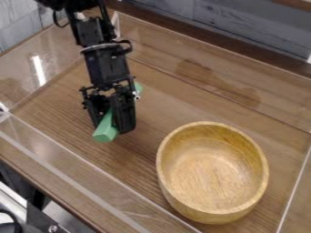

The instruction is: Remove the green block from inside the brown bowl and put it on the table

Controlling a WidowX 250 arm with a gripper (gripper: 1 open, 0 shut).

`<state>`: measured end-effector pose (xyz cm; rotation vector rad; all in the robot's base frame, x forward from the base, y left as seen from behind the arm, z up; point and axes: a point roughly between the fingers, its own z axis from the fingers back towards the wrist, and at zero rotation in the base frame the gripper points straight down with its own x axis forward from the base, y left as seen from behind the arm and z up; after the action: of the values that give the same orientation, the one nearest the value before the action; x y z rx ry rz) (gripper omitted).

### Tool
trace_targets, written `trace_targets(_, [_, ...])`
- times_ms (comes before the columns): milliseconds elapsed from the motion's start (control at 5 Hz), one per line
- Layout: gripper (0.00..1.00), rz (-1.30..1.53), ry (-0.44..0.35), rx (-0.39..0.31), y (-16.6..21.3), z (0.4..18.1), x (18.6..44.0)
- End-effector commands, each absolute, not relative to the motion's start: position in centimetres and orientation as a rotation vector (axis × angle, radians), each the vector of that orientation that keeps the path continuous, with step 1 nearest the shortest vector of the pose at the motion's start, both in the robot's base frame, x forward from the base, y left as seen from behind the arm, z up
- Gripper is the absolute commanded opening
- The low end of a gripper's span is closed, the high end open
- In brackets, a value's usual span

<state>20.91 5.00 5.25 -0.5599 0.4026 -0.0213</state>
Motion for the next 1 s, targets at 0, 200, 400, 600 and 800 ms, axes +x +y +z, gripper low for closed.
trace_targets(0, [0.0,-0.042,0.377,-0.542,5.24,6.14,21.78])
trace_targets(200, [0.0,-0.047,0.389,-0.547,5.12,6.2,21.78])
trace_targets(400, [0.0,-0.052,0.4,-0.553,5.0,6.28,21.78])
trace_targets(600, [0.0,-0.057,0.41,-0.558,4.89,6.34,21.8])
trace_targets(800, [0.0,-0.063,0.419,-0.563,4.79,6.38,21.85])
